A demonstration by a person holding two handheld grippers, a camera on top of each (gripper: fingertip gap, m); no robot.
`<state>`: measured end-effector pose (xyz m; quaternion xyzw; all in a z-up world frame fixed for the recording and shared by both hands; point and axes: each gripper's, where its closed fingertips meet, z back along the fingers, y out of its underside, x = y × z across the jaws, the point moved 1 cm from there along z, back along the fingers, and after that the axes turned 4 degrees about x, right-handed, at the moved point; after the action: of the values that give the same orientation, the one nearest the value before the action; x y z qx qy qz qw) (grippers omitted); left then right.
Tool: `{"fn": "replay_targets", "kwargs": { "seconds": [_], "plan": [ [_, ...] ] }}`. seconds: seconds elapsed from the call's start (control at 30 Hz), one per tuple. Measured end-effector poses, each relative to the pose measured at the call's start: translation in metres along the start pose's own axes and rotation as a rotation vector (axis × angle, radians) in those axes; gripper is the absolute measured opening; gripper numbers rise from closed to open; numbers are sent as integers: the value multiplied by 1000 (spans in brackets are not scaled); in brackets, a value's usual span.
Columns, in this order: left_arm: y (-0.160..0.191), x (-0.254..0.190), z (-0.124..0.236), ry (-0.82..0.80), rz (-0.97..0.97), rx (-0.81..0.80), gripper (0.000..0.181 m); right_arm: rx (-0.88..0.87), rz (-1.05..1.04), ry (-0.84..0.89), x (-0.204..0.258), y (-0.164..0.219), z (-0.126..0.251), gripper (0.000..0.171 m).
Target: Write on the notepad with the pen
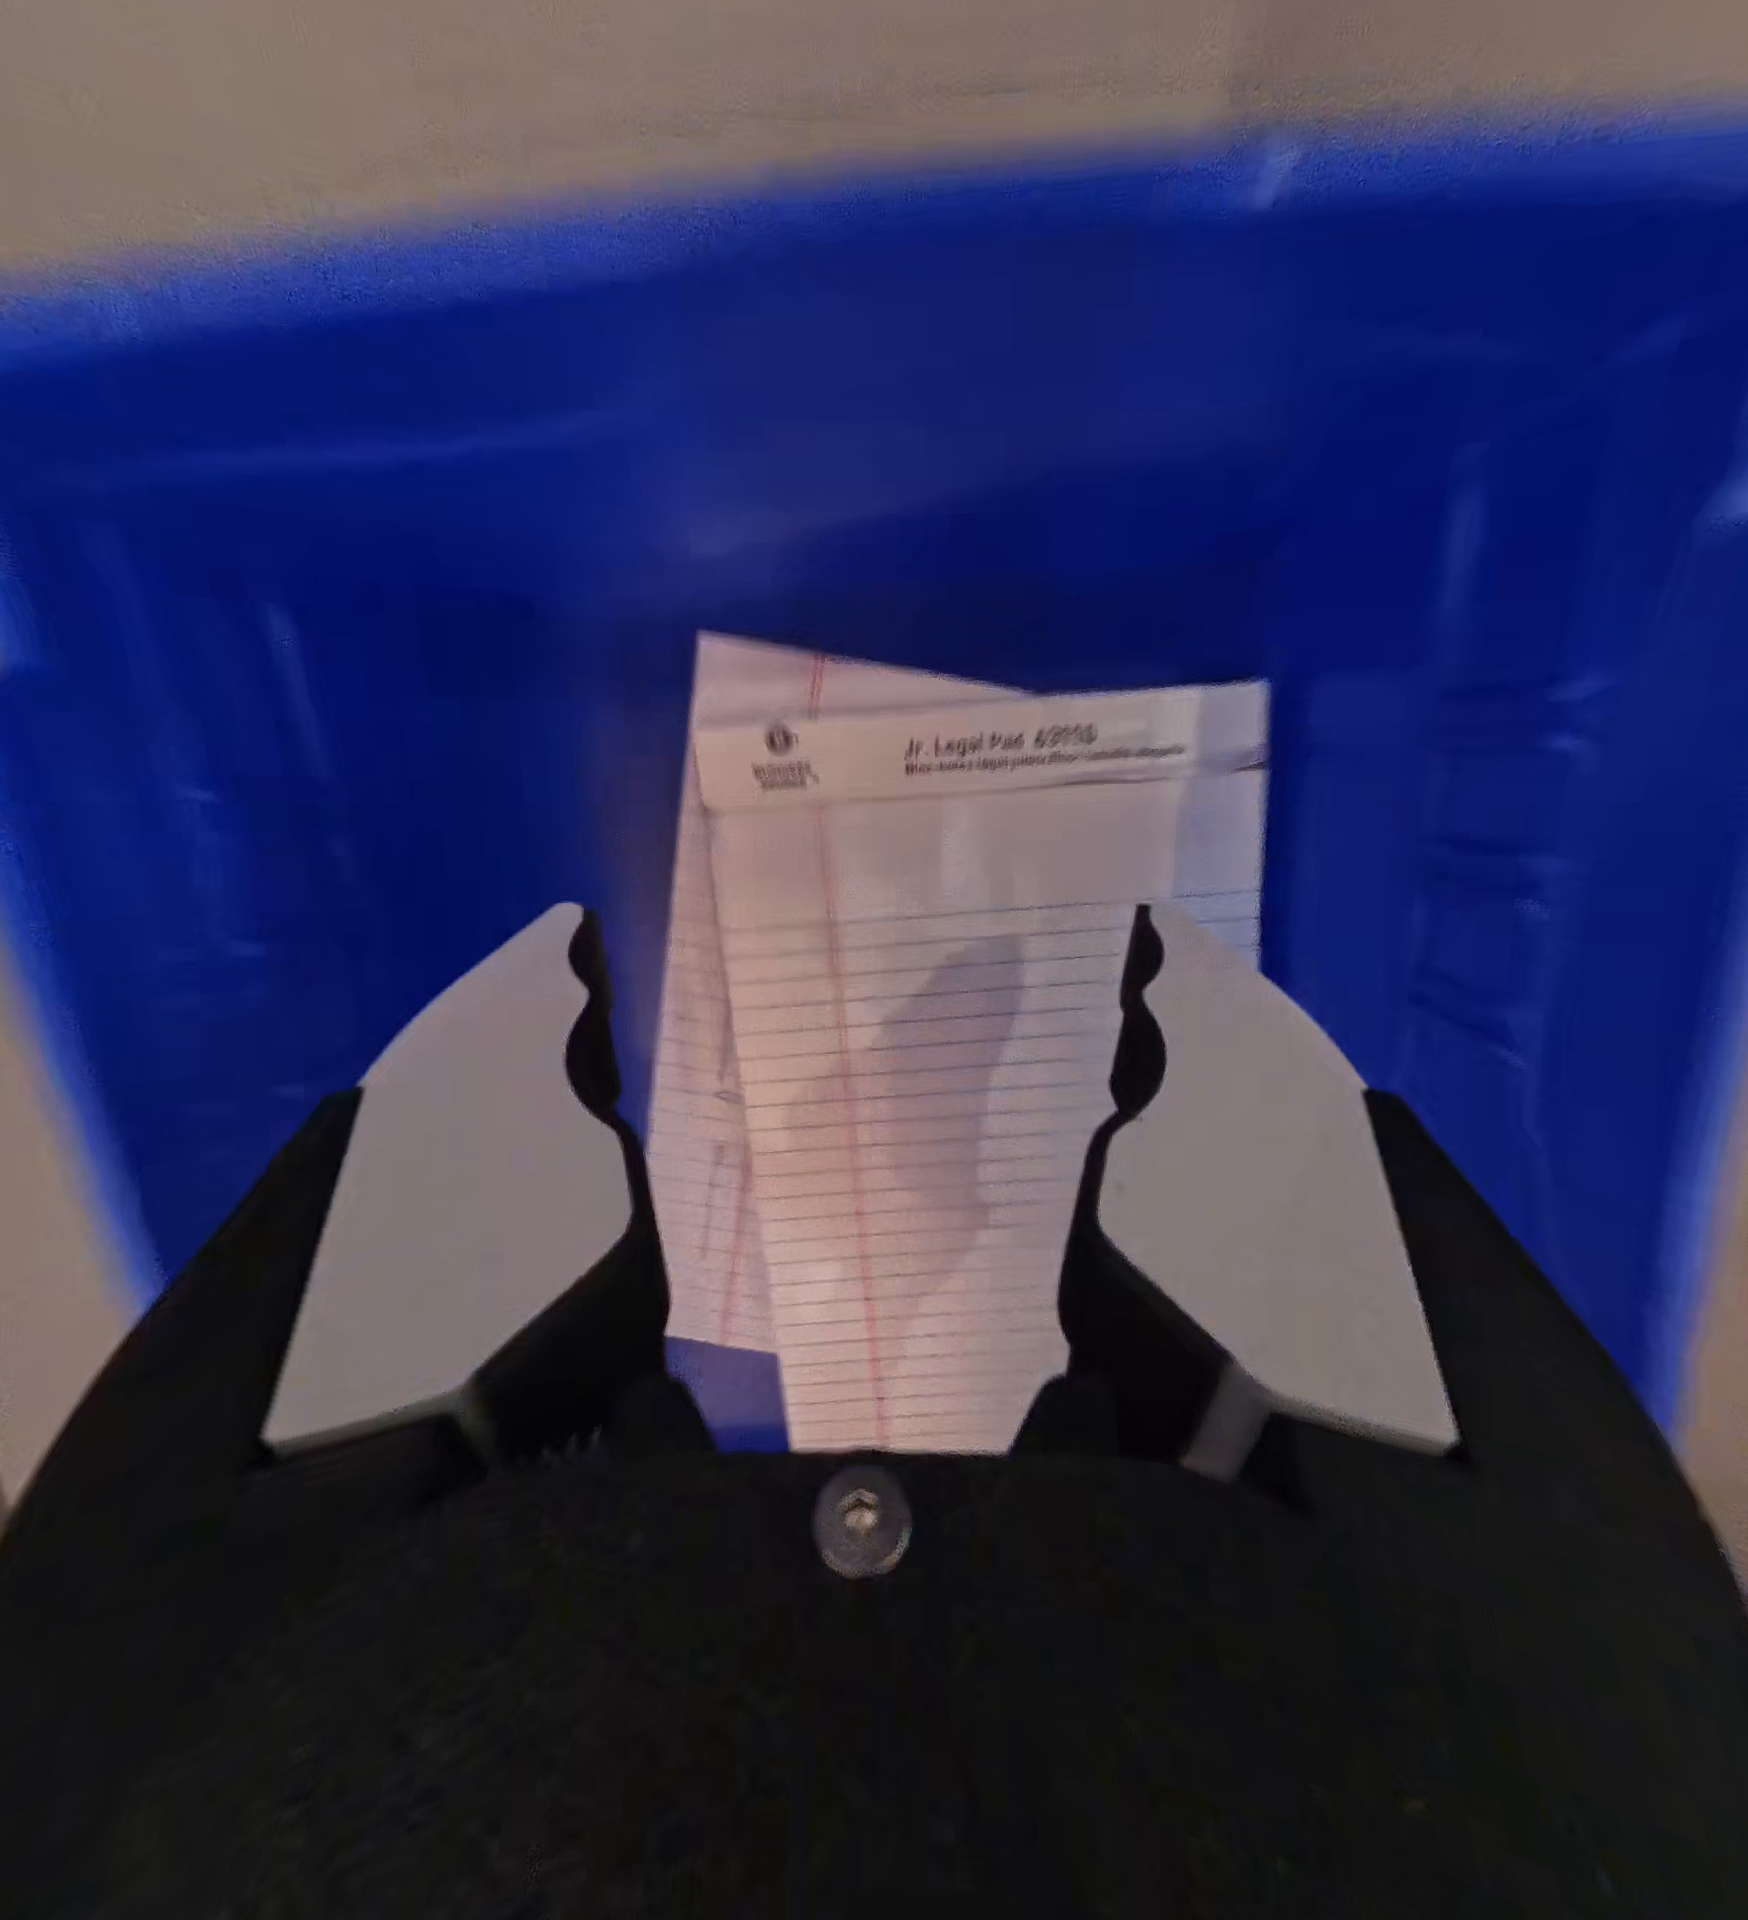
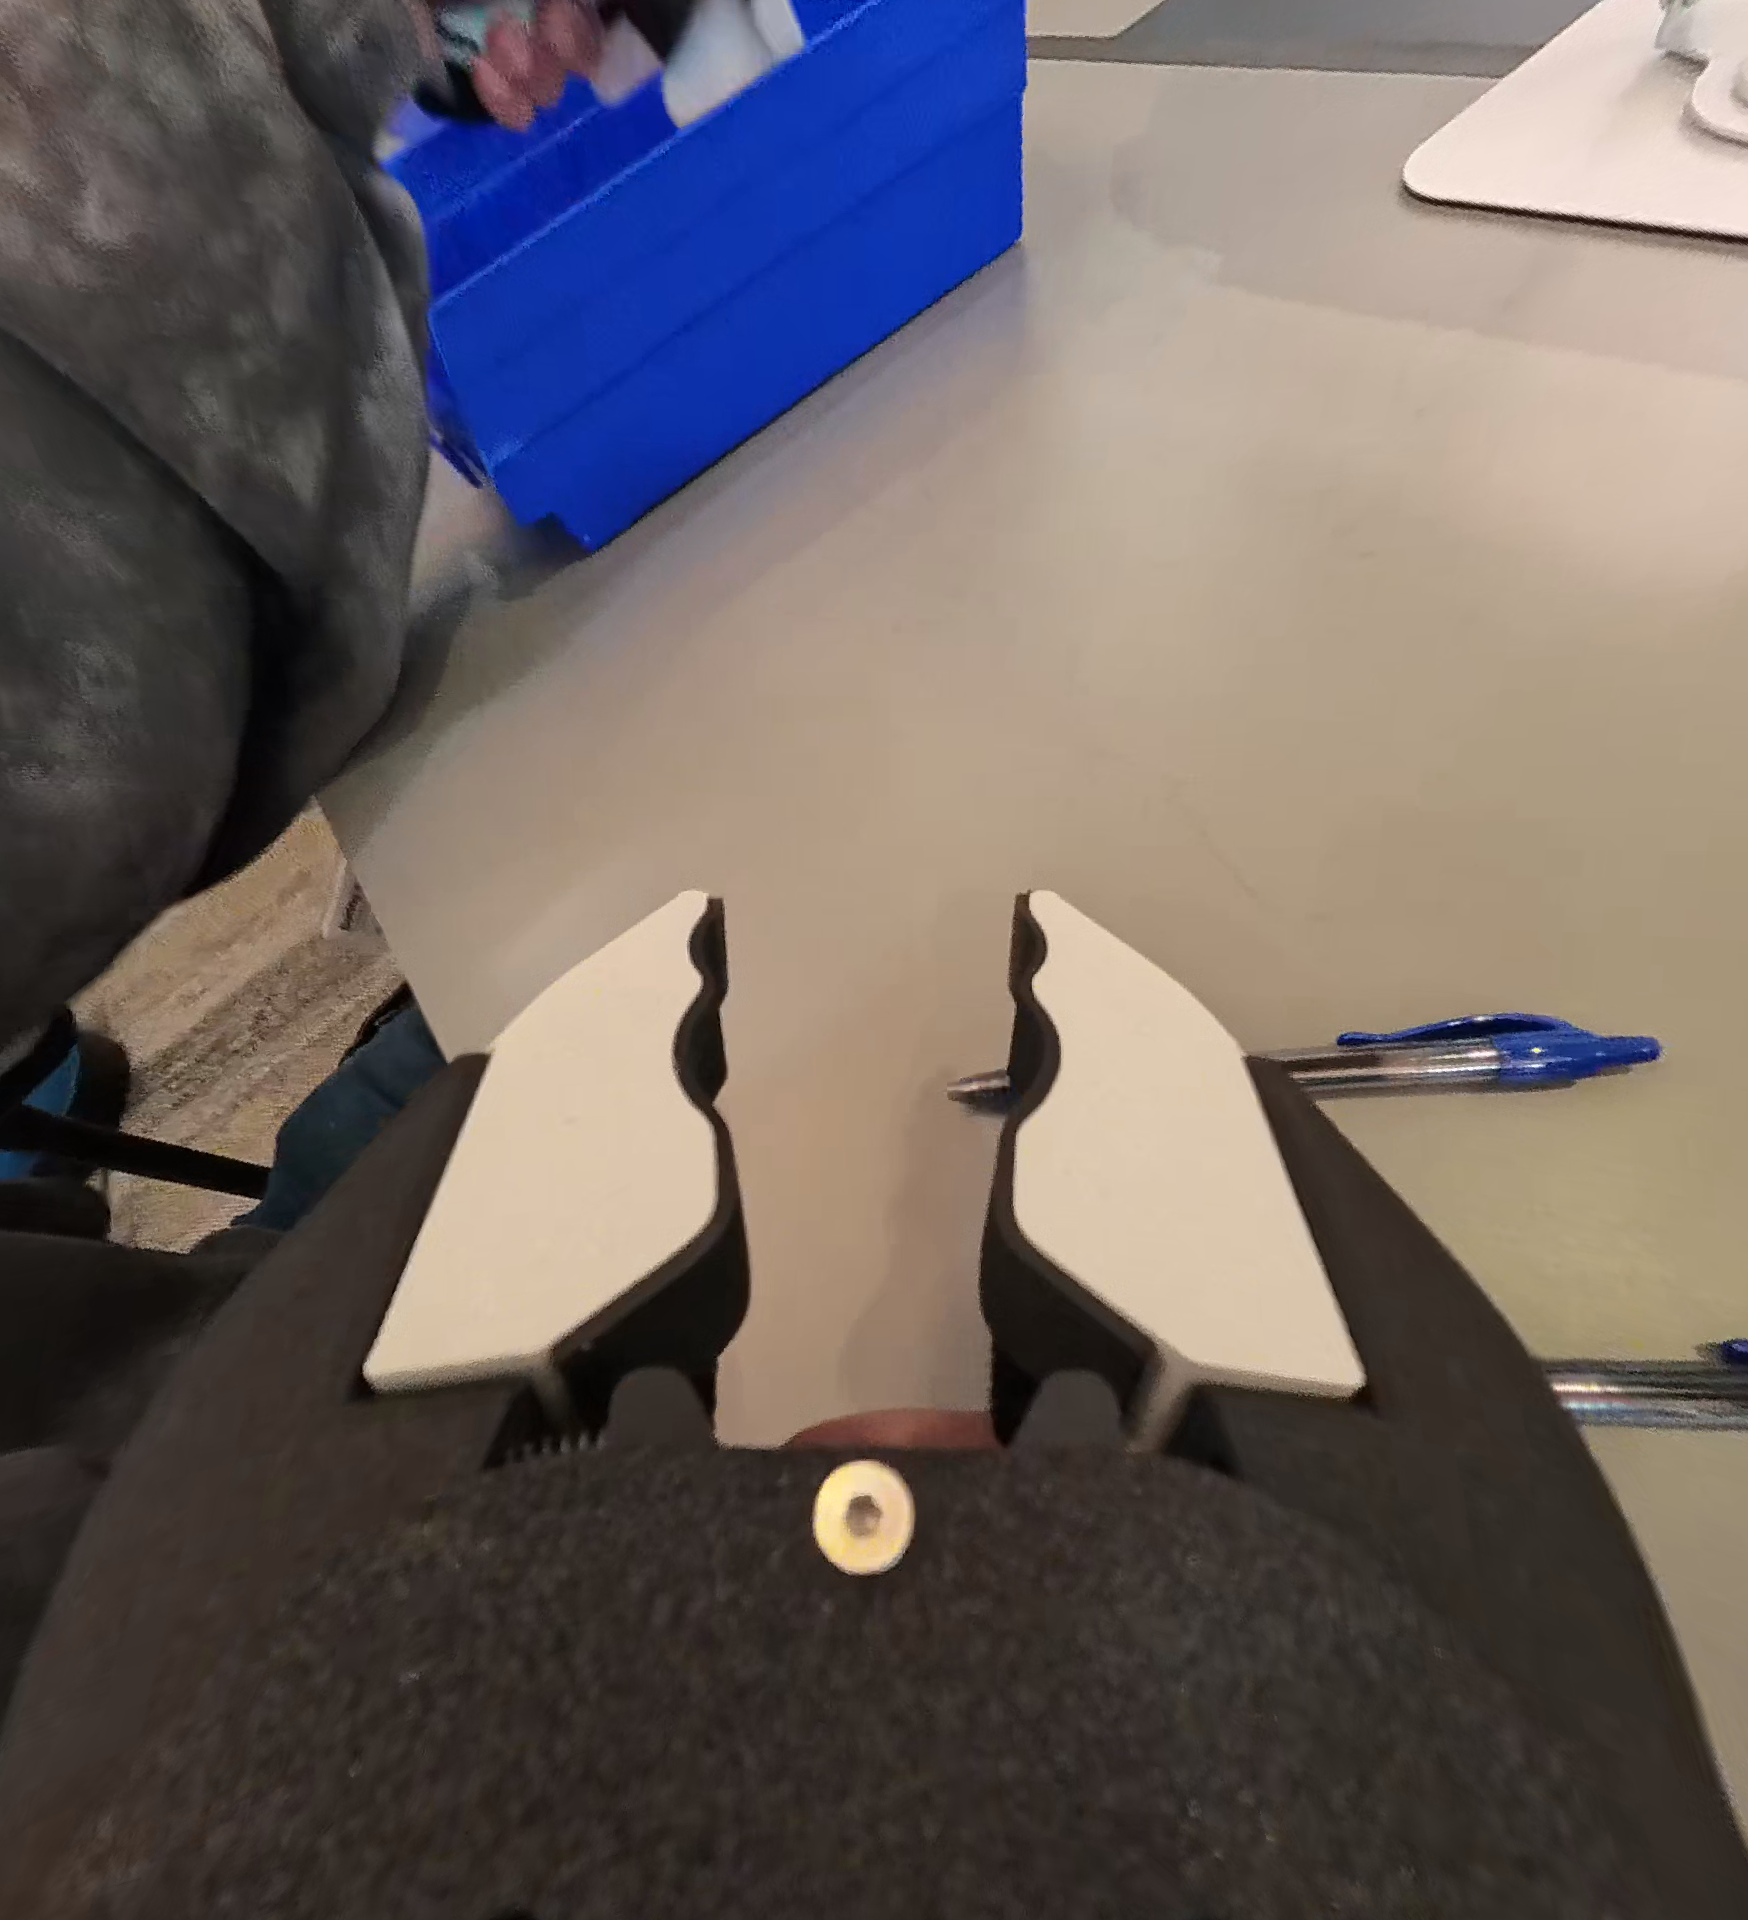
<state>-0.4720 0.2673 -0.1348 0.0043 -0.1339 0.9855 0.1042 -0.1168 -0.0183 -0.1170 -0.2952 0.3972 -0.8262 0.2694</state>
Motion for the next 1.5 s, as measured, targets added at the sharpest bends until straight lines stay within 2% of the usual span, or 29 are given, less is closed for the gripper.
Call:
{"fn": "replay_targets", "kwargs": {
  "seconds": [0.1,0.17,0.3,0.37,0.47,0.5,0.6,0.73,0.83,0.93,0.97,1.0,1.03,1.07,1.17,1.33,1.5],
  "plan": [
    [-21,-21,62,258,-217,-199,93,19,30,22,-4,6,4,52],
    [-19,-30,92,340,-424,-261,92,33,26,42,-10,10,7,52],
    [39,-45,104,525,-696,-57,90,24,-9,74,-16,11,14,52],
    [65,-41,95,451,-799,-46,89,10,-25,79,-17,9,14,52],
    [92,-28,65,162,-984,-67,89,11,-38,80,-18,11,9,52],
    [103,-29,56,121,-1035,-46,89,21,-44,82,-18,12,7,52],
    [119,-39,35,49,-1152,-20,88,36,-56,66,-15,13,0,52],
    [136,-43,9,68,-1238,62,94,63,-37,57,-8,14,-7,52],
    [140,-41,-5,29,-1308,92,90,73,-25,53,-4,13,-10,52],
    [138,-48,-6,39,-1360,49,79,82,-22,44,0,13,-13,52],
    [136,-47,-6,21,-1375,31,70,87,-19,43,0,14,-14,52],
    [138,-46,-6,29,-1385,28,53,91,-16,42,1,15,-15,53],
    [142,-45,-7,42,-1396,26,23,94,-16,39,1,16,-15,53],
    [142,-44,-9,26,-1411,-12,12,97,-16,36,2,17,-16,53],
    [145,-45,-9,-24,-1440,-124,6,106,-14,27,3,20,-19,53],
    [144,-43,-7,-81,-1421,-129,1,113,-9,9,7,20,-24,52],
    [134,-40,4,-170,-1412,-203,0,109,4,11,10,17,-22,52]
  ]
}}
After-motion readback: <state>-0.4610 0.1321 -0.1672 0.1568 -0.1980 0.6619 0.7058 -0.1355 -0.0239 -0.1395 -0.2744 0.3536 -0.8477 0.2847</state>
